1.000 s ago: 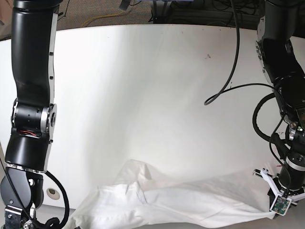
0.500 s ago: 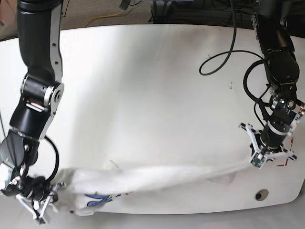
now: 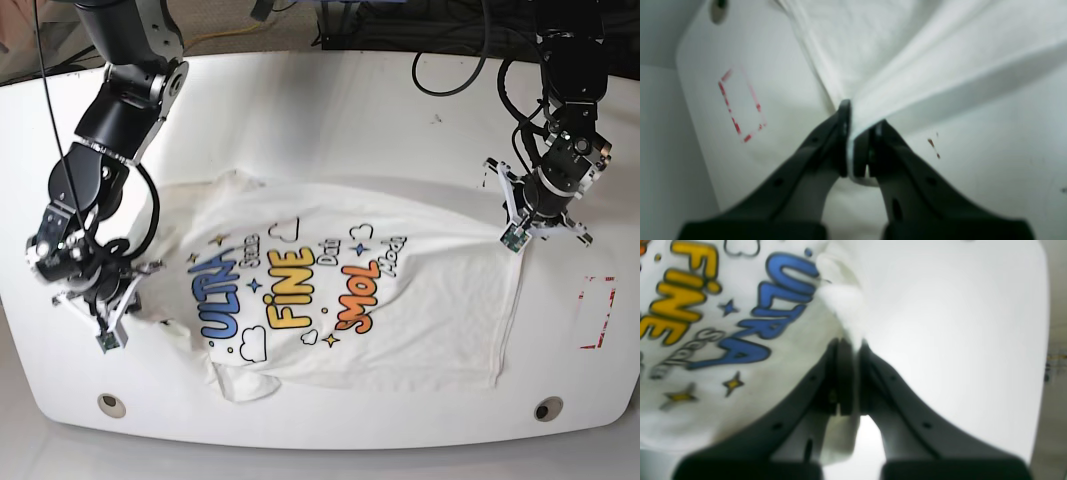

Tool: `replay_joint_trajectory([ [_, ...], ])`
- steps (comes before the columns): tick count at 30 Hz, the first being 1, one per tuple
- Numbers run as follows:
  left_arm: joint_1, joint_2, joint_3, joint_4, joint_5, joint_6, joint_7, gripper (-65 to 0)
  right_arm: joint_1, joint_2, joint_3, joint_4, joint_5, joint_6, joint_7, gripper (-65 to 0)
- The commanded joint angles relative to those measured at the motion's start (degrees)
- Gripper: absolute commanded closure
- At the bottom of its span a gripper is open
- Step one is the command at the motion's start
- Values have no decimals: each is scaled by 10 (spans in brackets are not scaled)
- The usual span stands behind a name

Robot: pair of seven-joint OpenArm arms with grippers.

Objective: Fold the T-shirt properly
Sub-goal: 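Drag the shirt with both grippers to smooth it flat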

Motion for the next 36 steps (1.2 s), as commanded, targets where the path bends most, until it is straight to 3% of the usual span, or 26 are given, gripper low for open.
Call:
replay_joint_trajectory([
  [1,10,-9,-13,19,0,6,-10,0,-12,2,6,40,1,-1,10,0],
  [13,120,-7,-96,31,0,6,-10,0,-149,-17,82,92,3,-1,10,0],
  [19,151,-6,-116,32,-3,6,-11,0,-143,-13,107,53,86,-1,10,0],
  [26,154,9,-121,34,-1,6,-11,0,-54,8,122,-96,133,-1,10,0],
  [27,154,9,-121,34,-1,6,-11,0,-34,9,123,-126,131,-1,12,-29],
  [31,150,10,-115,33,0,6,-11,0,20,34,124,-204,135,-1,14,-287],
  [33,142,14,-112,34,-3,6,-11,0,23,47,124,-209,165,-1,10,-415],
  [36,124,29,-108,33,1,6,-10,0,-1,62,125,-196,222,-1,-4,-463],
])
